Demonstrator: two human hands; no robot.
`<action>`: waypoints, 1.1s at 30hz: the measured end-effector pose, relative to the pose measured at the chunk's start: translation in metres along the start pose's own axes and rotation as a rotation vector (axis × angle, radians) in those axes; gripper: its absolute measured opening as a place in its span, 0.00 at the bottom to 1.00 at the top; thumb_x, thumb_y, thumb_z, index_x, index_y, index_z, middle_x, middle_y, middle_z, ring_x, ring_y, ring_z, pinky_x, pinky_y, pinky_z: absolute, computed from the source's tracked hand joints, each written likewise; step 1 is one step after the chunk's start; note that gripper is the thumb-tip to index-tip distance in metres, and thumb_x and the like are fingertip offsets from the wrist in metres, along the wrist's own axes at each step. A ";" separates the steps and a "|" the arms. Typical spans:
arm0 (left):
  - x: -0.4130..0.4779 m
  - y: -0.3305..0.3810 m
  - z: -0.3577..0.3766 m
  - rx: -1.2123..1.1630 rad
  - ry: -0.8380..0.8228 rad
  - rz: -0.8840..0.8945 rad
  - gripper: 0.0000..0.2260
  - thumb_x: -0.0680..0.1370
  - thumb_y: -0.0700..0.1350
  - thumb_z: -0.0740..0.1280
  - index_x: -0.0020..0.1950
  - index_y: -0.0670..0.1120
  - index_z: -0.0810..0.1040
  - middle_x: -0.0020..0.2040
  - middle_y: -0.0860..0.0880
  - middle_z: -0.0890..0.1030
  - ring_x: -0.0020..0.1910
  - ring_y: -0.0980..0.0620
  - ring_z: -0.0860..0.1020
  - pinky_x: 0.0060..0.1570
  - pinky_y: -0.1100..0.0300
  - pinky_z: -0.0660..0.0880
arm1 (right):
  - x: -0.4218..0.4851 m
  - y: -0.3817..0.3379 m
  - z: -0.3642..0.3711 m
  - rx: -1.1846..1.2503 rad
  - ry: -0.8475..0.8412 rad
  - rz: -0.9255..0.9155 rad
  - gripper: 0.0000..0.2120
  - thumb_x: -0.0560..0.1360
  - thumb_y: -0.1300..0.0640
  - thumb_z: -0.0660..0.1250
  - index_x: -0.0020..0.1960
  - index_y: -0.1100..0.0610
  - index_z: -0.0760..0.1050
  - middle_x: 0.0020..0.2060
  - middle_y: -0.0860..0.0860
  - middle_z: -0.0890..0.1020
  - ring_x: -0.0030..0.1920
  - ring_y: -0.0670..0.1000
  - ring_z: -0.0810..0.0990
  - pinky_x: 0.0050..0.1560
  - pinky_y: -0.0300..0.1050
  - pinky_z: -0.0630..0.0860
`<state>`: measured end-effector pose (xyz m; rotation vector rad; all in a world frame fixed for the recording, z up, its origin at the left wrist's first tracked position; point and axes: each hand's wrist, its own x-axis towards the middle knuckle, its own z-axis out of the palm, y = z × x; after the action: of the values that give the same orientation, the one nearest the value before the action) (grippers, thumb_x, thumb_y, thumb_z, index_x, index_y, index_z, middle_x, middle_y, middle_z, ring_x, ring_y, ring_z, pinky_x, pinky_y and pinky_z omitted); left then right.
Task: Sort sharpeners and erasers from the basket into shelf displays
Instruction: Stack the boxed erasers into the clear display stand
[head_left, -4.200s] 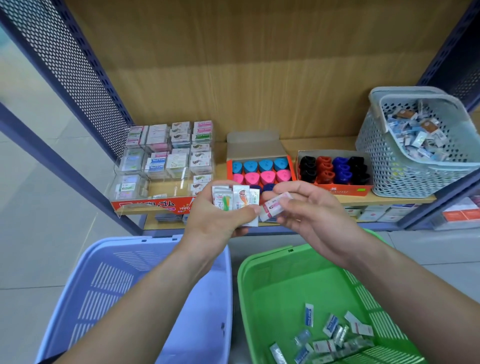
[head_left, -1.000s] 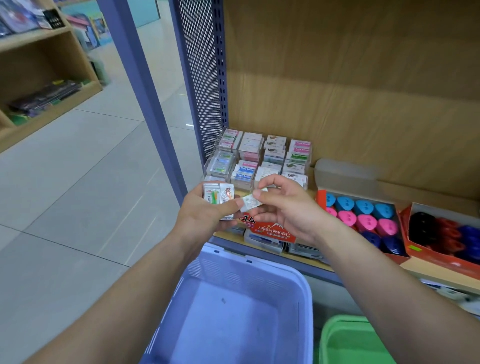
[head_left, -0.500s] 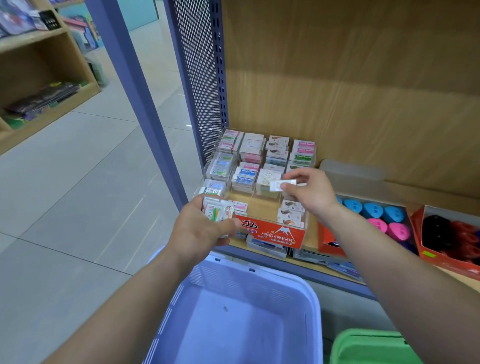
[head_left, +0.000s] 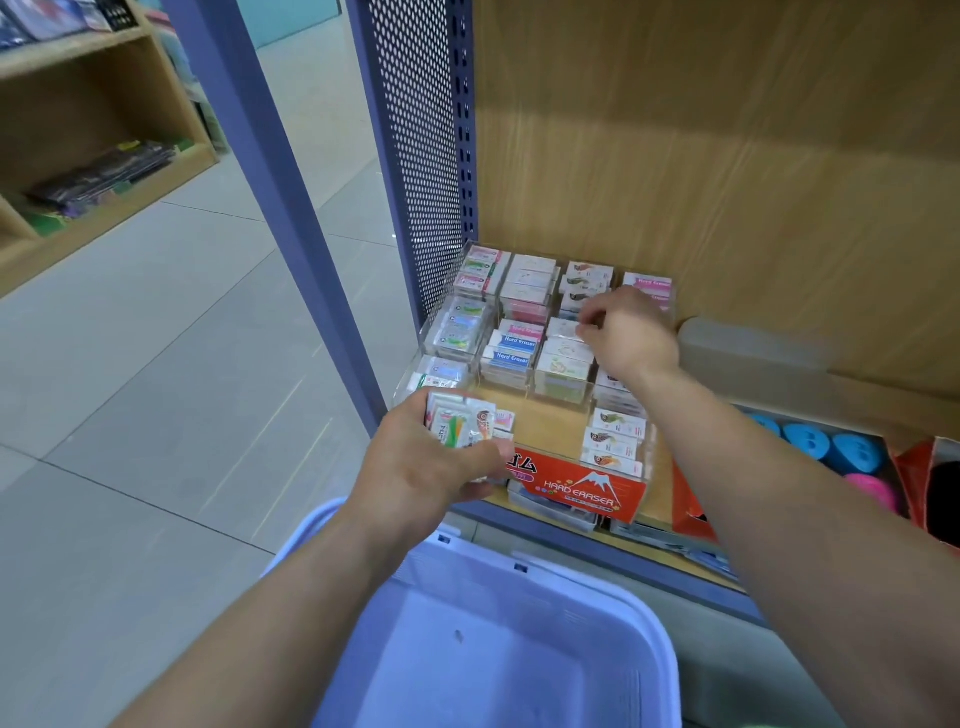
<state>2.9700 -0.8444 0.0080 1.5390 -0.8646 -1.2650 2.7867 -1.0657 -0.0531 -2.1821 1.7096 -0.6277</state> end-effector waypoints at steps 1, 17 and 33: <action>0.000 0.000 0.000 0.000 0.000 0.000 0.18 0.71 0.33 0.77 0.56 0.46 0.78 0.43 0.48 0.87 0.39 0.48 0.86 0.35 0.60 0.81 | 0.000 0.003 0.001 -0.034 -0.013 -0.023 0.05 0.78 0.57 0.69 0.49 0.52 0.84 0.53 0.53 0.84 0.49 0.55 0.82 0.49 0.51 0.81; -0.011 0.011 0.022 -0.071 -0.108 0.039 0.21 0.70 0.35 0.78 0.61 0.43 0.78 0.51 0.42 0.86 0.49 0.43 0.86 0.49 0.45 0.83 | -0.135 -0.074 -0.078 0.916 -0.443 0.062 0.09 0.77 0.62 0.71 0.57 0.60 0.82 0.44 0.58 0.83 0.37 0.50 0.83 0.41 0.43 0.82; -0.012 0.016 0.024 -0.170 -0.020 0.032 0.18 0.72 0.32 0.75 0.57 0.45 0.77 0.49 0.45 0.87 0.46 0.44 0.86 0.45 0.54 0.82 | -0.144 -0.052 -0.093 1.055 -0.533 0.144 0.10 0.76 0.67 0.71 0.56 0.60 0.77 0.39 0.54 0.84 0.40 0.54 0.84 0.41 0.43 0.83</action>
<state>2.9450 -0.8436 0.0259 1.3750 -0.7704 -1.2980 2.7549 -0.9101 0.0301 -1.2848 0.8987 -0.6231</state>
